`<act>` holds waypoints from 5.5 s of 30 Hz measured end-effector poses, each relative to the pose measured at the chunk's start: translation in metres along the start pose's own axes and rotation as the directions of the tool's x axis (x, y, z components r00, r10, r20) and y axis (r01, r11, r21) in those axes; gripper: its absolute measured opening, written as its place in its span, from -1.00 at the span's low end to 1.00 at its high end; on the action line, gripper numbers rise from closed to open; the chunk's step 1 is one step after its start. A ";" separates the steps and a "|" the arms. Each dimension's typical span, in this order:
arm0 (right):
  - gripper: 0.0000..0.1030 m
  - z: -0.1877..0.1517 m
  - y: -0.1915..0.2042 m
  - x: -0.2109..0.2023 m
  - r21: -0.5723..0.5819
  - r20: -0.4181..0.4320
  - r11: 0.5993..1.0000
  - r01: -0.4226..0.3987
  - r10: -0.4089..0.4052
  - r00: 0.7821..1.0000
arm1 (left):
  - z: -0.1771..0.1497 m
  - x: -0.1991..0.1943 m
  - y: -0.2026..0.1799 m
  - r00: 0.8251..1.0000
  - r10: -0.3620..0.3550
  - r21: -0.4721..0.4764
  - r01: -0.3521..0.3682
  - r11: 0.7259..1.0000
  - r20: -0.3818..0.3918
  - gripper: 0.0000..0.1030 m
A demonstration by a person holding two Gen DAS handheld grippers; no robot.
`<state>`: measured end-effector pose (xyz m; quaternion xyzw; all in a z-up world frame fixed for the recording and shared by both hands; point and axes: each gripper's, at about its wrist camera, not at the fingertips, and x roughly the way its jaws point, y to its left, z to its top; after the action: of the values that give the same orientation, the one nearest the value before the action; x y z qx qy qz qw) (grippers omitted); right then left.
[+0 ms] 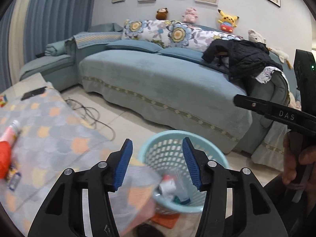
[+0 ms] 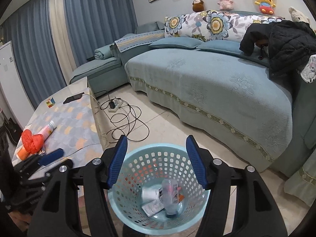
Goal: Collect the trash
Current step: 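Open the left tool over the basket to drop the carton while the right tool drops the bottle, then grasp the orange paper cup with the left tool while the right tool grasps the red plastic bag, then carry the orange cup and red bag over the blue basket with both tools, then open the left tool to drop the orange cup while the right tool drops the red bag, then grasp the pink drink bottle with the left tool while the right tool grasps the tiger card box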
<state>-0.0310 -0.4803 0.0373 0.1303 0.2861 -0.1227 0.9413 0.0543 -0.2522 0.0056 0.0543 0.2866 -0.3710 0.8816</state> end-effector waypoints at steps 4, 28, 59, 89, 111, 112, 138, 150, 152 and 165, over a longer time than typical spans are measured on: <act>0.26 0.002 0.005 -0.001 0.016 0.020 1.000 -0.011 0.011 1.000 | -0.010 -0.020 0.032 0.997 0.079 0.015 -0.079 0.997 -0.013 0.06; 0.67 0.002 0.335 0.057 -0.565 -0.175 0.695 -0.444 0.426 0.888 | -0.072 -0.142 0.354 0.753 0.617 -0.206 -0.657 0.725 -0.231 0.26; -0.46 -0.021 0.487 0.171 -0.662 -0.320 0.592 -0.459 0.330 0.888 | -0.067 -0.133 0.380 0.841 0.501 -0.240 -0.539 0.807 -0.204 -0.05; -0.46 0.044 0.334 0.033 -0.527 0.003 0.788 -0.320 0.378 0.926 | 0.000 -0.192 0.228 0.871 0.463 -0.204 -0.429 0.880 0.166 -0.05; -0.46 0.029 0.146 -0.001 -0.273 0.075 0.946 -0.176 0.204 0.976 | 0.000 -0.139 0.131 0.946 0.284 -0.098 -0.272 0.957 0.154 -0.05; -0.46 0.029 0.135 0.000 -0.259 0.073 0.952 -0.164 0.188 0.979 | -0.001 -0.134 0.123 0.952 0.270 -0.093 -0.259 0.961 0.147 -0.05; -0.08 0.016 -0.017 0.041 0.055 -0.159 0.998 0.021 -0.012 0.987 | -0.006 0.049 -0.031 0.988 -0.077 0.098 0.090 0.991 -0.135 -0.03; 0.19 0.022 -0.015 0.041 0.085 -0.141 0.996 0.038 -0.025 0.990 | -0.025 0.031 0.005 0.984 -0.025 0.101 0.043 0.994 -0.174 0.18; 0.20 0.024 -0.010 0.041 0.080 -0.132 0.996 0.029 -0.019 0.991 | -0.032 0.016 0.025 0.984 0.035 0.129 -0.012 0.992 -0.173 0.20; 0.23 0.030 0.085 0.063 -0.056 -0.147 0.995 -0.079 0.070 0.987 | -0.044 -0.074 0.245 0.878 0.442 -0.019 -0.453 0.891 -0.184 0.28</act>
<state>0.0611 -0.4206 0.0404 0.1205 0.3523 -0.0686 0.9256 0.1602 -0.0157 -0.0191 0.1242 0.3536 -0.1421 0.9162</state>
